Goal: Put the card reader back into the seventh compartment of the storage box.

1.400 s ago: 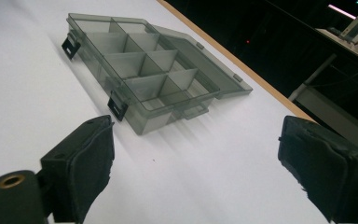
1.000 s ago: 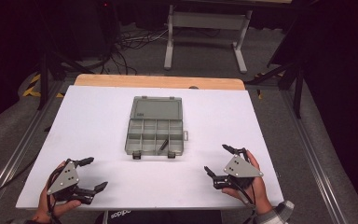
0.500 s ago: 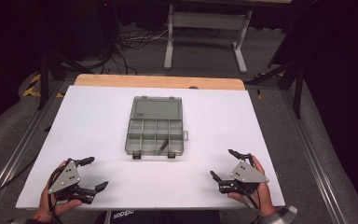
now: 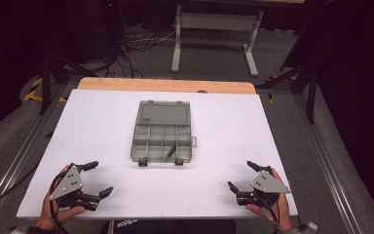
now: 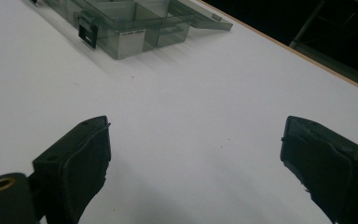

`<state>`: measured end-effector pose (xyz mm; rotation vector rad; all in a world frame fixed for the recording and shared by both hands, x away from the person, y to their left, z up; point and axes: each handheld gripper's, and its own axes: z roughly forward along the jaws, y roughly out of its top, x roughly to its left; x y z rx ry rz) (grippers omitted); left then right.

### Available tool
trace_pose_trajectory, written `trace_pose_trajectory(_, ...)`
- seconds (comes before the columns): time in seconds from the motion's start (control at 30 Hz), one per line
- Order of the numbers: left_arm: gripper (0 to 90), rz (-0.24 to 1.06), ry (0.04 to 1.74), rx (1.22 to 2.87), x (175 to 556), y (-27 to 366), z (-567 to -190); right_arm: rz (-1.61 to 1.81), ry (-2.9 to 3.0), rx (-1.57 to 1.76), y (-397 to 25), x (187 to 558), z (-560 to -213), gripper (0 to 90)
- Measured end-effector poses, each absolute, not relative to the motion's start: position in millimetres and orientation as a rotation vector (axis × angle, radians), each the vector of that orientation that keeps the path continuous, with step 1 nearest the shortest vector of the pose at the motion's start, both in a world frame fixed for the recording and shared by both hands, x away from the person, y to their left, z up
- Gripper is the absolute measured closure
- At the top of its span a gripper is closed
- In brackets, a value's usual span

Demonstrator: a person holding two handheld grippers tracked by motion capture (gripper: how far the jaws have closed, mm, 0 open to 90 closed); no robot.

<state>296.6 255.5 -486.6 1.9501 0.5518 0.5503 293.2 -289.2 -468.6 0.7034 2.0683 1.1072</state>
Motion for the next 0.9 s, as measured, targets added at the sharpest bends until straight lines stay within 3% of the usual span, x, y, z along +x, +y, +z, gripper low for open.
trace_pose_trajectory(0.9,5.7,0.579,0.548,1.937,294.8,257.0,-484.4,1.112,2.073,0.702,-282.2,292.4,-469.1,9.7)
